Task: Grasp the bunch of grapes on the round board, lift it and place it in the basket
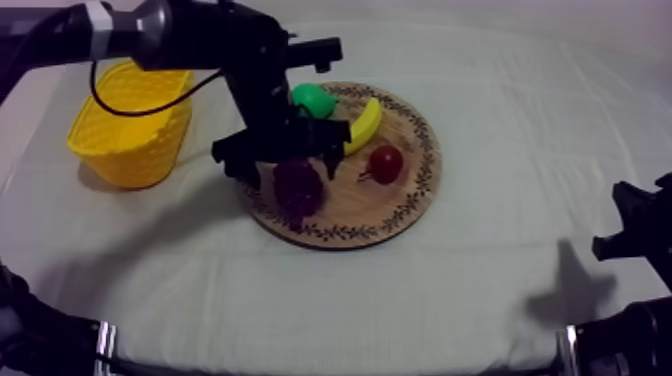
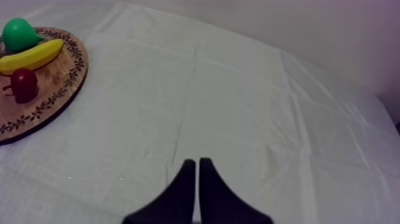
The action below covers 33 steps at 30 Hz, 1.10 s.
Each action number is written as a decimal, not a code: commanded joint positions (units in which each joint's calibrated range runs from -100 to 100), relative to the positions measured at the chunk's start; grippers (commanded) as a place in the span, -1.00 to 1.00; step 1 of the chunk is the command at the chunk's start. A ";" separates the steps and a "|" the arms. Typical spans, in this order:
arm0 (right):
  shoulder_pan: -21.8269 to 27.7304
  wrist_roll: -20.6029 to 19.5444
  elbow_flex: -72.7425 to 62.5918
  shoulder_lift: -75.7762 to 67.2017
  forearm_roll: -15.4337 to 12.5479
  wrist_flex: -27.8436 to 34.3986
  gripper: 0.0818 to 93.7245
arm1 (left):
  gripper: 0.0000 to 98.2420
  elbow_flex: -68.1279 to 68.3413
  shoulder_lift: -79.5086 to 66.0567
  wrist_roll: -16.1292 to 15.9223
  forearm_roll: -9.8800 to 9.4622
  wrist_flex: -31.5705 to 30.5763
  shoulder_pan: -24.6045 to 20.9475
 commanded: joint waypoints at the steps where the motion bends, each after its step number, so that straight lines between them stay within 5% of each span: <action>1: 0.02 0.00 -0.04 0.03 -0.02 -0.02 -0.99 | 0.84 -0.64 1.58 -0.12 0.11 0.26 -0.15; 24: 0.02 0.00 -0.04 0.03 -0.02 -0.02 -0.99 | 0.81 -6.36 8.41 -2.37 1.33 5.02 -1.00; 33: 0.02 0.00 -0.04 0.03 -0.02 -0.02 -0.99 | 0.33 -6.14 8.00 -2.98 1.02 4.33 -0.86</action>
